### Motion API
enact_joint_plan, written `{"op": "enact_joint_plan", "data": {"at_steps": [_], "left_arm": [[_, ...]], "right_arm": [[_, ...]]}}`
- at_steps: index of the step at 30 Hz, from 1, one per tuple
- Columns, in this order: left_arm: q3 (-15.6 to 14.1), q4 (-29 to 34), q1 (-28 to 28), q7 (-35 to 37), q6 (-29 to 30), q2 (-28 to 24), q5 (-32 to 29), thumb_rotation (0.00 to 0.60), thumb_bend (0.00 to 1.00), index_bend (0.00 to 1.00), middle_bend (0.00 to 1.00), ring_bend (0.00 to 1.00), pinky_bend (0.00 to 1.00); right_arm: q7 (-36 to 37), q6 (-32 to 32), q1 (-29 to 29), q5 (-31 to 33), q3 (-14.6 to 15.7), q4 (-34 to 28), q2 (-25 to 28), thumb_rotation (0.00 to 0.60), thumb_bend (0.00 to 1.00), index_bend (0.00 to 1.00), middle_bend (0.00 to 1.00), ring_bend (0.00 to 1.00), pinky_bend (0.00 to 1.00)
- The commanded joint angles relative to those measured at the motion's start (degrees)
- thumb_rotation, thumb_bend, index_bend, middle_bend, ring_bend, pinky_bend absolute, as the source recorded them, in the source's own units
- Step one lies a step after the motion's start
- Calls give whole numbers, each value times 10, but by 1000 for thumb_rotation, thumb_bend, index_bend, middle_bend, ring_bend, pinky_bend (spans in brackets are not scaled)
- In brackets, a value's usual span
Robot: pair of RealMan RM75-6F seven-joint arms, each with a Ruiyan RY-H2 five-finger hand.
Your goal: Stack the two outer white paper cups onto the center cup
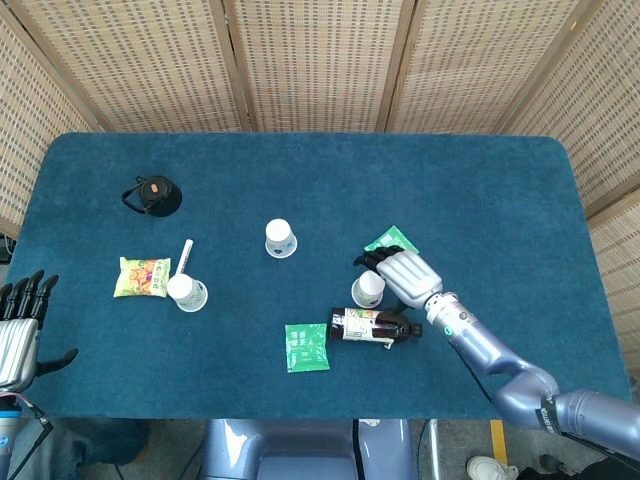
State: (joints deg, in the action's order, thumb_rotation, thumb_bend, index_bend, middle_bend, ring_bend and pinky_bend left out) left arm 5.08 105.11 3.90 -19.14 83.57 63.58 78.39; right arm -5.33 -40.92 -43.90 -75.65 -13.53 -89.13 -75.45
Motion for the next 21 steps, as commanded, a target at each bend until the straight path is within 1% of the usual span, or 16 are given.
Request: {"op": "enact_joint_plan", "data": {"at_steps": [1, 6, 11, 15, 21], "left_arm": [[3, -1, 4, -2, -5, 1, -9, 600, 5, 0, 0, 0, 0], [5, -2, 9, -3, -11, 2, -19, 600, 6, 0, 0, 0, 0], [3, -4, 13, -5, -17, 3, -22, 600, 8, 0, 0, 0, 0], [2, -4, 15, -7, -15, 4, -23, 600, 8, 0, 0, 0, 0], [2, -4, 17, -6, -15, 4, -28, 600, 8, 0, 0, 0, 0]], "right_arm": [[-9, 11, -11, 15, 2, 19, -16, 600, 216, 252, 312, 244, 292], [-17, 21, -24, 37, 5, 45, -31, 600, 294, 265, 321, 253, 309], [-13, 31, -33, 58, 8, 62, -42, 600, 312, 296, 352, 281, 332], [-9, 33, -39, 65, 13, 79, -55, 600, 328, 335, 391, 320, 382], [13, 20, -46, 59, 13, 113, -83, 600, 408, 430, 482, 419, 451]]}}
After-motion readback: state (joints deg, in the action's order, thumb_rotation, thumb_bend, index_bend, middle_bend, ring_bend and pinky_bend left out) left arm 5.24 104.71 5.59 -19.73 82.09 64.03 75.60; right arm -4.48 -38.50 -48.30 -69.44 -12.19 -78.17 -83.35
